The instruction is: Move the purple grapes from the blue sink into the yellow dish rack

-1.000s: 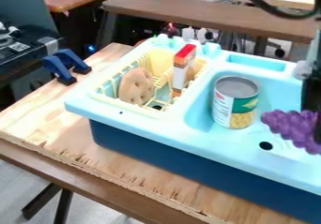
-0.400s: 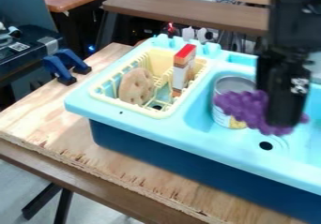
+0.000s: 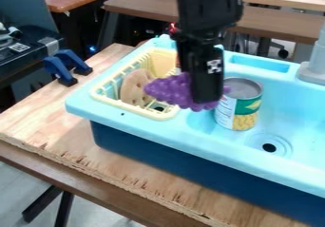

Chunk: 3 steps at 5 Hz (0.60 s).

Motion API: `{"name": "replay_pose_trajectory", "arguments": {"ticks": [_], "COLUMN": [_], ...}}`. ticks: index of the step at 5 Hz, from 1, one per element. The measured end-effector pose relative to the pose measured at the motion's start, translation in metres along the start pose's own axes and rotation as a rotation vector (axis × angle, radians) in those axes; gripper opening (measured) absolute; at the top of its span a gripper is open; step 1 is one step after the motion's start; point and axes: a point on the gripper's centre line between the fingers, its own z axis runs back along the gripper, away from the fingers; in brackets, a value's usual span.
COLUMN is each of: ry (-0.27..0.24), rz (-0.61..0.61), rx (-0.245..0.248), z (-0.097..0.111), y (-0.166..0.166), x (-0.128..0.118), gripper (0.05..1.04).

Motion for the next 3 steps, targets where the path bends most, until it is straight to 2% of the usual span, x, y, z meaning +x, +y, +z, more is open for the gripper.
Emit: {"name": "replay_pose_trajectory", "arguments": {"ticks": [1, 2, 3], "ry": [-0.117, -0.189, -0.262], "rz": [0.2, 0.385, 0.527], "rx": [0.188, 0.275, 0.3], "z": [0.0, 0.003, 0.008], "y": [0.01, 0.026, 0.045], "x": [-0.02, -0.03, -0.035], "gripper": [0.811, 0.811, 0.811]}}
